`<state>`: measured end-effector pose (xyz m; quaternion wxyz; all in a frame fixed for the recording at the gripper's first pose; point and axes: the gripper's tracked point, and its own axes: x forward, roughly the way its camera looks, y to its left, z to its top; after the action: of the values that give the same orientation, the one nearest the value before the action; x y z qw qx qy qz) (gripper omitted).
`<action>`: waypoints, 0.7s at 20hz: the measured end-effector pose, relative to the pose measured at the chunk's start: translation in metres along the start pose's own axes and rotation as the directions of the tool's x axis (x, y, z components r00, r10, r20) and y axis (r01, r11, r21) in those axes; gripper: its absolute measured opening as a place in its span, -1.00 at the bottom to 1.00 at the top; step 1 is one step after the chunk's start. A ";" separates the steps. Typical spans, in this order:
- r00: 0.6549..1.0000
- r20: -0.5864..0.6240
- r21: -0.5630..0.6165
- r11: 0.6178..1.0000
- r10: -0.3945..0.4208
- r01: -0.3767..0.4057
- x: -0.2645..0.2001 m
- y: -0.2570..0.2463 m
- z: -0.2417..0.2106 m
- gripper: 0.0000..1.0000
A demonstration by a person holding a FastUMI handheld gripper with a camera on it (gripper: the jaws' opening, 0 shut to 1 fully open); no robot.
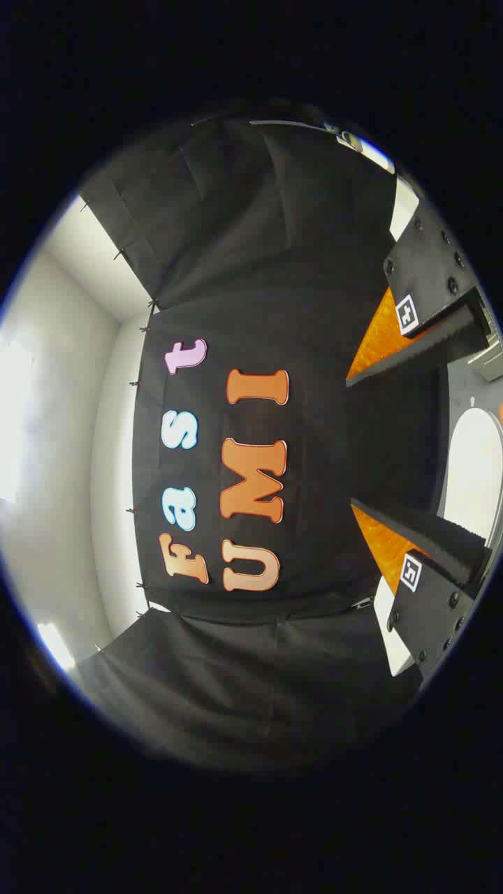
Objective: Open the toilet lid.
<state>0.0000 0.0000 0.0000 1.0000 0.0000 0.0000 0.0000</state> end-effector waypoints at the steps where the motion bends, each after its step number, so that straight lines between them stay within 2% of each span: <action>1: 1.000 0.003 0.005 1.000 -0.001 0.001 0.004 0.001 0.002 0.95; 10: 1.000 -0.022 0.055 0.998 -0.022 0.023 0.014 -0.001 -0.010 0.95; 14: 0.999 0.000 0.065 0.997 -0.045 0.045 0.014 -0.009 -0.001 0.95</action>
<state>0.0139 -0.0094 -0.0015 0.9992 0.0325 -0.0009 -0.0227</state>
